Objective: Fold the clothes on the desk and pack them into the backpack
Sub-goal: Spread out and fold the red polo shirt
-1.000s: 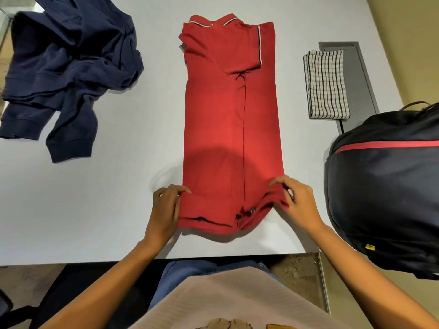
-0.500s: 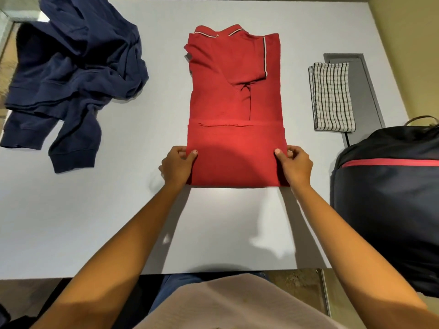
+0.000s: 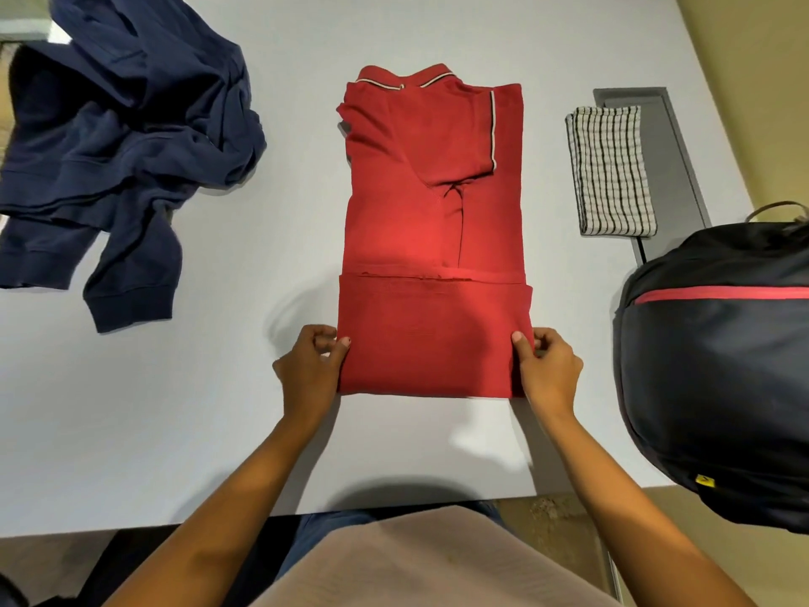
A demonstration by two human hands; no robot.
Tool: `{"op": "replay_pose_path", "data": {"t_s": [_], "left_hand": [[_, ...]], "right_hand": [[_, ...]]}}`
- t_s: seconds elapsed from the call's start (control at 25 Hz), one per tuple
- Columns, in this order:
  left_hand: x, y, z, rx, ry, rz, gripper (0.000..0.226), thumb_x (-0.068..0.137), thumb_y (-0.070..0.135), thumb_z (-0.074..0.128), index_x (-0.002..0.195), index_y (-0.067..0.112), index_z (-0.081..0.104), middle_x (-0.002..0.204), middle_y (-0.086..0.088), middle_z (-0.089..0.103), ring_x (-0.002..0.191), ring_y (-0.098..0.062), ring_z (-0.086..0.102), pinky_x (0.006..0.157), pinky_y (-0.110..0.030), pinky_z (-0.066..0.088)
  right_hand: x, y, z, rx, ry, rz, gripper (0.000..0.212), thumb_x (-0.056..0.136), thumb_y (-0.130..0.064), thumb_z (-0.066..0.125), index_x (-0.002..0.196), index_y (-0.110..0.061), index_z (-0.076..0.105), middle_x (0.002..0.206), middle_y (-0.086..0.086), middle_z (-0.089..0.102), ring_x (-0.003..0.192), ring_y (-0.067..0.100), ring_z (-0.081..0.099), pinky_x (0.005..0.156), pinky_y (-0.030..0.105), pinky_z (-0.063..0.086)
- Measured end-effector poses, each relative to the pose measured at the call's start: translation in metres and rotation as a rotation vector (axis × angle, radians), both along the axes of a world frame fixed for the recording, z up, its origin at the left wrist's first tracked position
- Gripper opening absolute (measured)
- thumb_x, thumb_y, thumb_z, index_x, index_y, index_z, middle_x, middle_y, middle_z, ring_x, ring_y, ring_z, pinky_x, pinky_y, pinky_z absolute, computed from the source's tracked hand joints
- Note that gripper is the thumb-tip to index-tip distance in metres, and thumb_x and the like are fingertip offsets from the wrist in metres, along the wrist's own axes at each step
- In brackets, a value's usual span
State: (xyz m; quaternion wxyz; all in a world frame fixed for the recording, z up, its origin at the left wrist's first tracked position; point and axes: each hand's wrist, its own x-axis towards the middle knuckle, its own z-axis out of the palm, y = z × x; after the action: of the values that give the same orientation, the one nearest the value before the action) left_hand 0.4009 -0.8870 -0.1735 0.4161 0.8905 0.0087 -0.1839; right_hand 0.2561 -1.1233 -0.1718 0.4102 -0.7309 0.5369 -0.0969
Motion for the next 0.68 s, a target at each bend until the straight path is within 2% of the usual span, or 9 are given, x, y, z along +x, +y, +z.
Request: {"op": "replay_pose_path", "data": {"t_s": [0.12, 0.16, 0.2, 0.28, 0.4, 0.48, 0.56, 0.6, 0.68], "left_hand": [[0.029, -0.027, 0.004, -0.056, 0.018, 0.006, 0.029, 0.089, 0.028, 0.067, 0.113, 0.013, 0.06, 0.093, 0.009, 0.063, 0.086, -0.01, 0.058, 0.073, -0.014, 0.041], [0.038, -0.037, 0.005, -0.069, 0.02, 0.01, 0.03, 0.09, 0.027, 0.067, 0.115, 0.011, 0.06, 0.097, 0.005, 0.064, 0.085, -0.01, 0.057, 0.071, -0.013, 0.038], [0.047, -0.045, 0.004, -0.083, 0.013, 0.029, 0.03, 0.09, 0.025, 0.067, 0.115, 0.01, 0.06, 0.101, 0.001, 0.066, 0.085, -0.009, 0.058, 0.072, -0.013, 0.038], [0.06, -0.056, 0.005, -0.131, -0.009, 0.068, 0.027, 0.09, 0.021, 0.067, 0.114, 0.011, 0.062, 0.104, -0.002, 0.069, 0.086, -0.01, 0.06, 0.076, -0.015, 0.042], [0.077, -0.066, 0.013, -0.214, -0.134, 0.065, 0.021, 0.089, 0.018, 0.067, 0.109, 0.015, 0.063, 0.098, 0.003, 0.068, 0.08, -0.003, 0.061, 0.073, -0.006, 0.046], [0.085, -0.068, 0.012, -0.255, -0.15, 0.068, 0.024, 0.089, 0.019, 0.066, 0.112, 0.014, 0.061, 0.101, 0.003, 0.067, 0.083, -0.002, 0.062, 0.079, -0.011, 0.049], [0.085, -0.068, 0.004, -0.23, -0.119, 0.018, 0.036, 0.091, 0.021, 0.065, 0.125, 0.013, 0.055, 0.119, -0.002, 0.063, 0.102, -0.012, 0.062, 0.09, -0.016, 0.048], [0.082, -0.068, -0.003, -0.172, -0.17, -0.049, 0.042, 0.092, 0.024, 0.063, 0.131, 0.013, 0.051, 0.131, -0.004, 0.056, 0.116, -0.016, 0.056, 0.1, -0.022, 0.044], [0.07, -0.067, -0.014, 0.008, -0.385, -0.275, 0.048, 0.094, 0.027, 0.056, 0.139, 0.013, 0.045, 0.148, -0.005, 0.041, 0.135, -0.022, 0.039, 0.114, -0.038, 0.03]], "right_hand": [[0.026, -0.02, 0.001, 0.068, -0.056, -0.1, 0.022, 0.09, -0.025, 0.067, 0.101, -0.006, 0.069, 0.078, 0.0, 0.063, 0.08, 0.019, 0.059, 0.08, 0.028, 0.044], [0.034, -0.027, 0.0, 0.115, -0.079, -0.147, 0.022, 0.088, -0.024, 0.069, 0.102, -0.007, 0.071, 0.078, -0.002, 0.064, 0.08, 0.017, 0.06, 0.083, 0.029, 0.047], [0.041, -0.033, 0.0, 0.164, -0.106, -0.181, 0.021, 0.087, -0.021, 0.07, 0.103, -0.008, 0.071, 0.078, -0.003, 0.065, 0.079, 0.016, 0.061, 0.083, 0.027, 0.049], [0.049, -0.04, 0.003, 0.197, -0.186, -0.187, 0.018, 0.087, -0.015, 0.069, 0.104, -0.009, 0.071, 0.077, -0.008, 0.064, 0.075, 0.01, 0.061, 0.074, 0.016, 0.047], [0.061, -0.049, 0.013, 0.083, -0.325, -0.111, 0.018, 0.089, -0.012, 0.065, 0.106, -0.014, 0.069, 0.082, -0.011, 0.063, 0.073, 0.0, 0.058, 0.072, 0.011, 0.045], [0.068, -0.056, 0.013, 0.046, -0.328, -0.088, 0.022, 0.09, -0.013, 0.064, 0.112, -0.013, 0.068, 0.093, -0.004, 0.066, 0.077, 0.001, 0.059, 0.074, 0.01, 0.044], [0.069, -0.057, 0.005, -0.014, -0.248, -0.076, 0.028, 0.091, -0.013, 0.063, 0.12, -0.012, 0.064, 0.108, 0.004, 0.064, 0.089, 0.011, 0.061, 0.076, 0.003, 0.04], [0.066, -0.055, -0.001, -0.095, -0.213, -0.047, 0.031, 0.093, -0.013, 0.061, 0.123, -0.011, 0.061, 0.115, 0.006, 0.062, 0.099, 0.015, 0.06, 0.081, 0.002, 0.038], [0.059, -0.041, -0.011, -0.321, -0.186, 0.128, 0.033, 0.095, -0.015, 0.055, 0.128, -0.008, 0.057, 0.126, 0.01, 0.055, 0.115, 0.021, 0.052, 0.098, 0.016, 0.037]]}}
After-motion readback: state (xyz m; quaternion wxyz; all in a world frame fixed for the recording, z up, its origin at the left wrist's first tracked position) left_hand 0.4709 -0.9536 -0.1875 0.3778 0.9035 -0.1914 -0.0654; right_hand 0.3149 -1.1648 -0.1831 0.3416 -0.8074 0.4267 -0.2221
